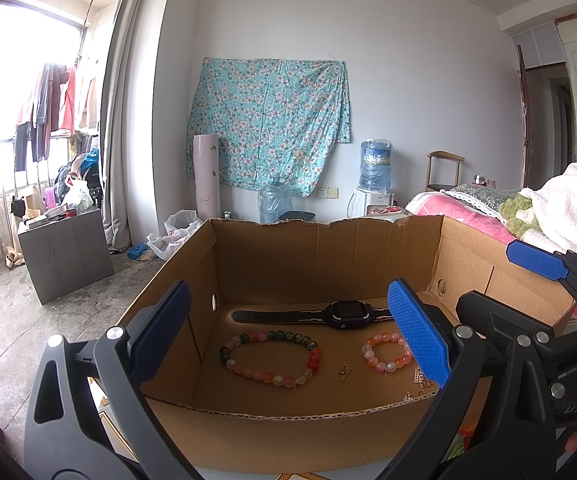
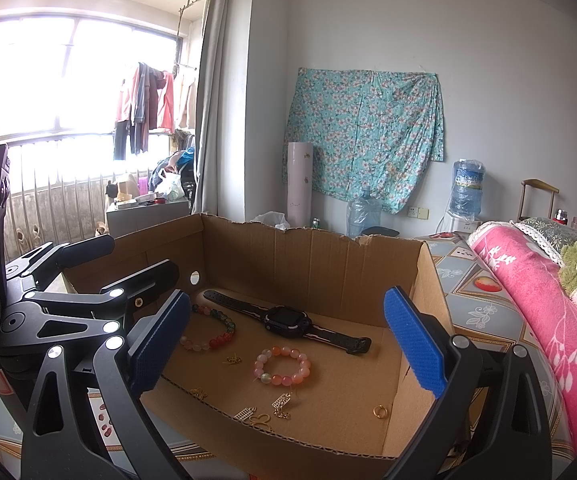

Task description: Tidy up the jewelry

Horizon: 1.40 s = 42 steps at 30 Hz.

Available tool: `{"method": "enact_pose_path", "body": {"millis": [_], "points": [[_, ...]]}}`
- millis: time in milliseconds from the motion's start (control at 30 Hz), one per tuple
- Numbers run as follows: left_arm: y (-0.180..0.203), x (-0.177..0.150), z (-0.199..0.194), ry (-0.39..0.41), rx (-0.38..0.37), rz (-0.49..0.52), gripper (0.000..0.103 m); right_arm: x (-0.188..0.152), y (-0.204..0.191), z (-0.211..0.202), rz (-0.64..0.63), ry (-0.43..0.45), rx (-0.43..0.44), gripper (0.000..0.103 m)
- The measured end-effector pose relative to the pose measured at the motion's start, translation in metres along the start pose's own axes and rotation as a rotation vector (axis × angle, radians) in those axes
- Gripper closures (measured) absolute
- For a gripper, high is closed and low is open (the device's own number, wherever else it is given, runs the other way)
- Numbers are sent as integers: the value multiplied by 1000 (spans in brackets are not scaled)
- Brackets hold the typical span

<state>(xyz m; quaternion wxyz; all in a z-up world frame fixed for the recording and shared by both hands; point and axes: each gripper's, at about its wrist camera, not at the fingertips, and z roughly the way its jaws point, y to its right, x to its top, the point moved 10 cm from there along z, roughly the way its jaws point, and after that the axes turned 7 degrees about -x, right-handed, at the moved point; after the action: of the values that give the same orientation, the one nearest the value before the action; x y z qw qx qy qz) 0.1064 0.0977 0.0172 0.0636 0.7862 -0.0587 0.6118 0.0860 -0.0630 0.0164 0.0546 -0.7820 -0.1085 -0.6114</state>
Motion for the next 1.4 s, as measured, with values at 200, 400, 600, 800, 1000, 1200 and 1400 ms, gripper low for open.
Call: {"method": "enact_pose_path", "body": {"millis": [200,400,600,800,1000,1200,1400], "points": [[0,0,0,0,0,0,8,0,1,1,0,0,0,8],[0,-1,0,0,0,0,8,0,1,1,0,0,0,8],[0,0,0,0,0,0,8,0,0,0,0,0,0,8],[0,0,0,0,0,0,8,0,2,1,0,0,0,8],[0,0,0,0,0,0,8,0,2,1,0,0,0,8],[0,0,0,0,0,0,8,0,3,2,0,0,0,8],[1,-1,-1,0,0,0,8,0,3,2,0,0,0,8]]}}
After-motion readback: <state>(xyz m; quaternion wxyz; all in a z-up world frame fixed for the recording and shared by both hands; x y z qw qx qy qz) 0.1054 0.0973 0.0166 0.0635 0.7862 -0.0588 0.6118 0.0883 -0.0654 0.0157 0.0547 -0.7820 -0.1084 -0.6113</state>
